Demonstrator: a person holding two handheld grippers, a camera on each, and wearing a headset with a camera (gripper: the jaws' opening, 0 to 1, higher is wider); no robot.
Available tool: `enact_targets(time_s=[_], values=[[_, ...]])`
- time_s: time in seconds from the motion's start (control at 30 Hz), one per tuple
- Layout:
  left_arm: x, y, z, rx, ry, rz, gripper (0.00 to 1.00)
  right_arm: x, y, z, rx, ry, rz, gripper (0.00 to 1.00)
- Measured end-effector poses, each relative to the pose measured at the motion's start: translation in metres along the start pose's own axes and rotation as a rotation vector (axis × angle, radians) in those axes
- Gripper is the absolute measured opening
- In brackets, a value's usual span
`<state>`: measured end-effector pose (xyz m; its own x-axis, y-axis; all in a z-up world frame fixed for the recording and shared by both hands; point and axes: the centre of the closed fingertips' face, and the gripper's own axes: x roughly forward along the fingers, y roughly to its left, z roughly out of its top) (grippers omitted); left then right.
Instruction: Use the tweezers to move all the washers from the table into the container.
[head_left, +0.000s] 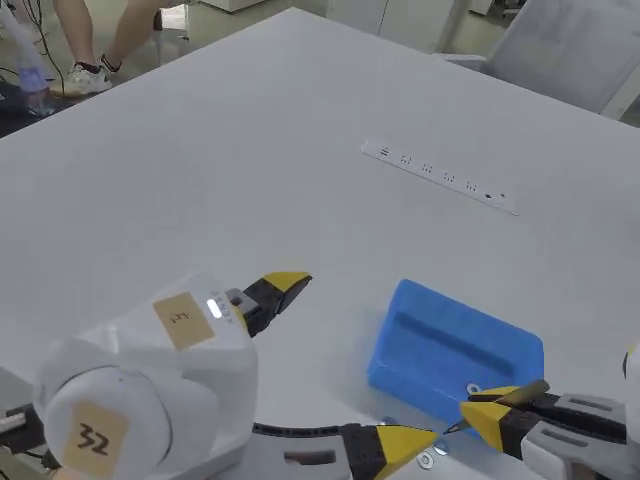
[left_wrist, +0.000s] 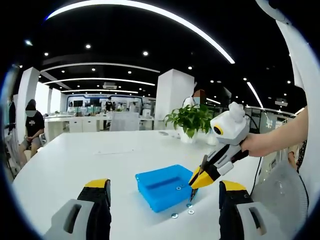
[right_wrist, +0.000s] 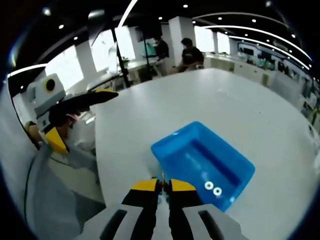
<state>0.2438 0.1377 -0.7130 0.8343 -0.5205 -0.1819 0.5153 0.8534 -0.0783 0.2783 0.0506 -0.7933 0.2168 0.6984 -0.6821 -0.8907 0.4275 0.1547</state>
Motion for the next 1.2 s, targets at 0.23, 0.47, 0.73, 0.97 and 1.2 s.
enact_targets(time_s=[0.23, 0.47, 0.73, 0.97, 1.2], values=[[0.001, 0.0, -0.002, 0.001, 0.01, 0.002, 0.91, 0.008, -0.003, -0.013, -0.03, 0.043, -0.002, 0.04], [0.001, 0.001, -0.004, 0.003, 0.02, 0.004, 0.91, 0.014, -0.004, -0.018, -0.061, 0.073, -0.005, 0.04], [0.001, 0.001, -0.006, 0.008, 0.03, 0.005, 0.91, 0.017, -0.004, -0.023, -0.094, 0.095, -0.015, 0.04], [0.001, 0.0, -0.006, 0.011, 0.034, 0.004, 0.91, 0.017, -0.002, -0.022, -0.09, 0.097, -0.01, 0.04], [0.0, 0.001, -0.007, 0.016, 0.043, 0.007, 0.9, 0.017, 0.0, -0.025, -0.093, 0.108, -0.007, 0.04]])
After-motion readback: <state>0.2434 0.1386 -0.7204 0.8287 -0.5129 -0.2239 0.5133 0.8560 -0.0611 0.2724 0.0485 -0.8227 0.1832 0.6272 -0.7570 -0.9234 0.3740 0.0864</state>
